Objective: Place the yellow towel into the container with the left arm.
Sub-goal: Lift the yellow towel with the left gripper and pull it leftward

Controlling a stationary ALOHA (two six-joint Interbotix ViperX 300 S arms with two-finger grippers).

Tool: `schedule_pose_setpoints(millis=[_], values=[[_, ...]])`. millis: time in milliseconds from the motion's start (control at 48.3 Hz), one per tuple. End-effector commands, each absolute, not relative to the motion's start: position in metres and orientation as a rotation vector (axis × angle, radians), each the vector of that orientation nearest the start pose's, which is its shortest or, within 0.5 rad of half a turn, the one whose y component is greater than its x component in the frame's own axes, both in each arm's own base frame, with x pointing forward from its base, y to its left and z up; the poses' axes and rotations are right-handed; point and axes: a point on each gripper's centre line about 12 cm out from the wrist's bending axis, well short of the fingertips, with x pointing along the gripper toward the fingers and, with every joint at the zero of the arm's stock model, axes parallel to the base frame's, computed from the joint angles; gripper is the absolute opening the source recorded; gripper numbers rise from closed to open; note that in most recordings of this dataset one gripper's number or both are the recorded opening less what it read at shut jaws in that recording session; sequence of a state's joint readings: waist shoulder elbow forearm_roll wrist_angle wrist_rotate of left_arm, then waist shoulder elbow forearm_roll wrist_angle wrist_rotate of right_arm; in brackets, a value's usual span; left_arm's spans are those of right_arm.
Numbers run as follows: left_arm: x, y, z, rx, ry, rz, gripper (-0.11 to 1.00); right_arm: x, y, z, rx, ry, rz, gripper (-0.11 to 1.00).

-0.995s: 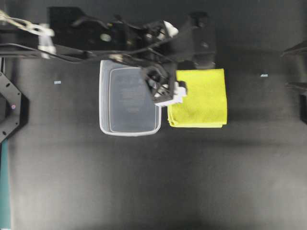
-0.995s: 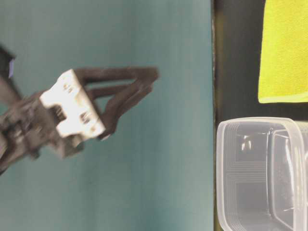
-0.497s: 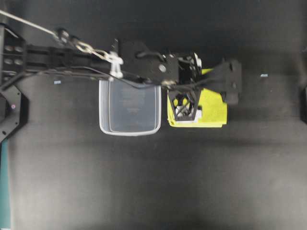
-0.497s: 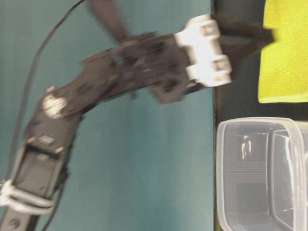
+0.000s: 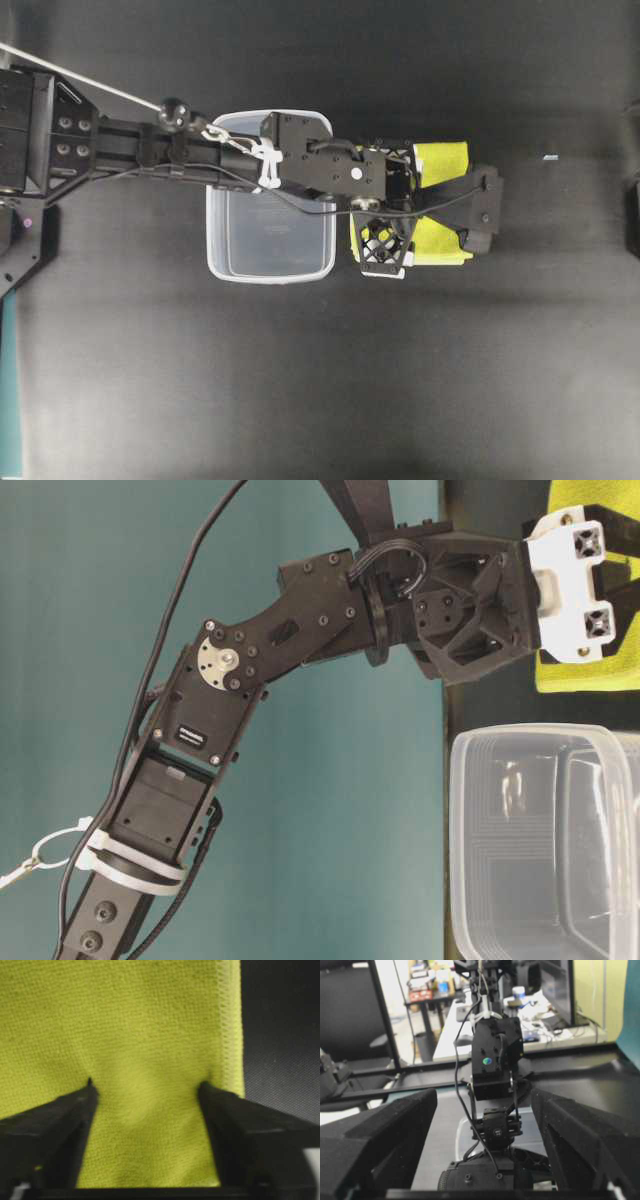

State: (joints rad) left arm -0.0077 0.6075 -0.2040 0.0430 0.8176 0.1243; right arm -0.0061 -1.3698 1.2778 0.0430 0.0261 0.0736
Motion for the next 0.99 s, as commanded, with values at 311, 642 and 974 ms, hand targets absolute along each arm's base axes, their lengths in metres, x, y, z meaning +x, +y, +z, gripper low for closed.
schedule_pose_setpoints(millis=[311,642,974], values=[[0.542,-0.010,0.123,0.180,1.178,-0.089,0.05,0.130,-0.004,0.284,0.136,-0.102,-0.023,0.73],[0.535,-0.012,0.260,0.182,0.949,-0.072,0.05,0.126,-0.008,0.289,0.137,-0.129,-0.058,0.73],[0.459,0.002,0.370,0.235,0.874,-0.068,0.05,0.124,-0.010,0.291,0.135,-0.145,-0.074,0.73]])
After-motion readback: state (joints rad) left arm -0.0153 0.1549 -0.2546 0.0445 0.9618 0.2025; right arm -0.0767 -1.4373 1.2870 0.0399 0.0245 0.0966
